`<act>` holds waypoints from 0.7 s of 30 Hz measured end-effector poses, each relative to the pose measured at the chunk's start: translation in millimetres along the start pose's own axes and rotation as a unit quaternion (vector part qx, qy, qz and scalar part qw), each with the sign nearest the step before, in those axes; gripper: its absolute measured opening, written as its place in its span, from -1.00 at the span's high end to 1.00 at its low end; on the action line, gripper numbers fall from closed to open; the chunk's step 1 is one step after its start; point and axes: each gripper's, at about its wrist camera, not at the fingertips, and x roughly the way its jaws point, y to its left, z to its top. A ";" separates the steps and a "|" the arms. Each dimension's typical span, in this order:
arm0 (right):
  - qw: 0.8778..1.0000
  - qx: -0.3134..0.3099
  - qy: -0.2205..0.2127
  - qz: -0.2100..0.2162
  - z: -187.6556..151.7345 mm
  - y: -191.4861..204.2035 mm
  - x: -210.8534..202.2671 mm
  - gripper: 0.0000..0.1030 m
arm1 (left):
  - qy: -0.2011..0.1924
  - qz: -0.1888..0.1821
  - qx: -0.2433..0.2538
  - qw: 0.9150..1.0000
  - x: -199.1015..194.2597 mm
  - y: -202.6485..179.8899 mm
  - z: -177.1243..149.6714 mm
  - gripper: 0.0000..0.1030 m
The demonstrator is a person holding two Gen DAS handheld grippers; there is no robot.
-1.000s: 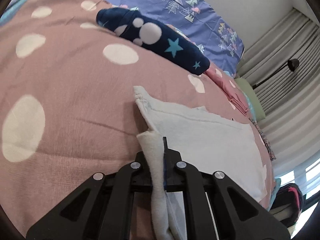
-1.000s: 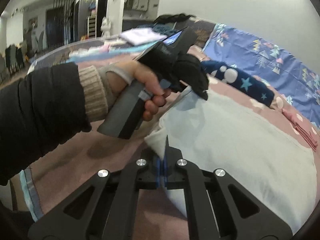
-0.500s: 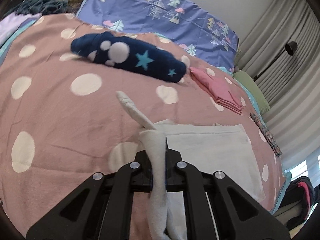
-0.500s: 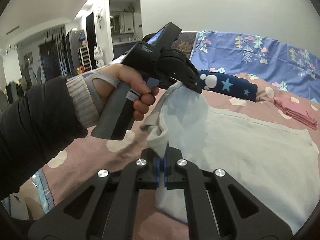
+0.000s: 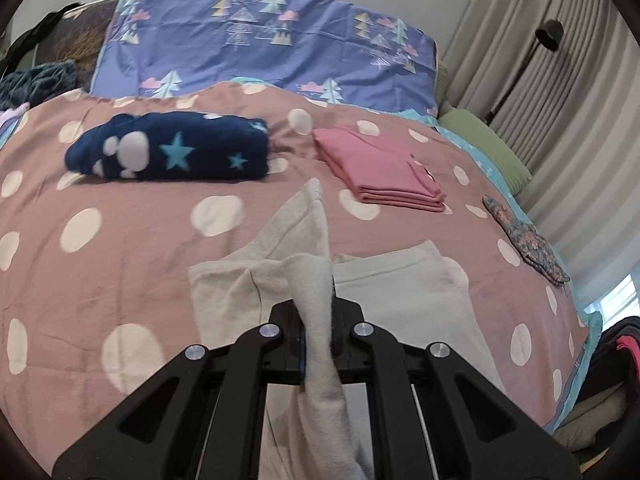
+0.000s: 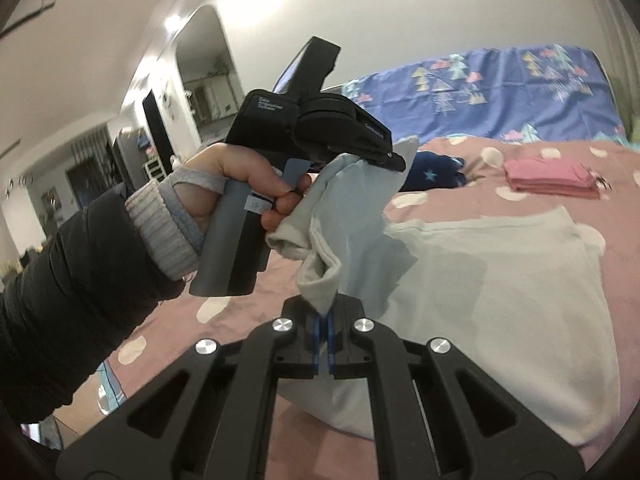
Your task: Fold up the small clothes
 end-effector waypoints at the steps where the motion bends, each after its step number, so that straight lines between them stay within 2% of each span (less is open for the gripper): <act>1: 1.000 0.008 -0.001 0.000 -0.3 -6.1 -3.3 0.96 | 0.002 0.002 0.004 1.000 4.3 -8.9 0.7 0.88; 12: 0.995 0.091 -0.025 -0.019 -15.8 -74.1 -43.2 0.96 | 0.026 0.008 0.031 0.999 41.3 -72.5 3.9 0.88; 21: 0.987 0.154 -0.030 -0.044 -33.9 -121.4 -67.5 0.95 | 0.055 0.011 0.080 0.995 80.9 -131.3 -1.7 0.88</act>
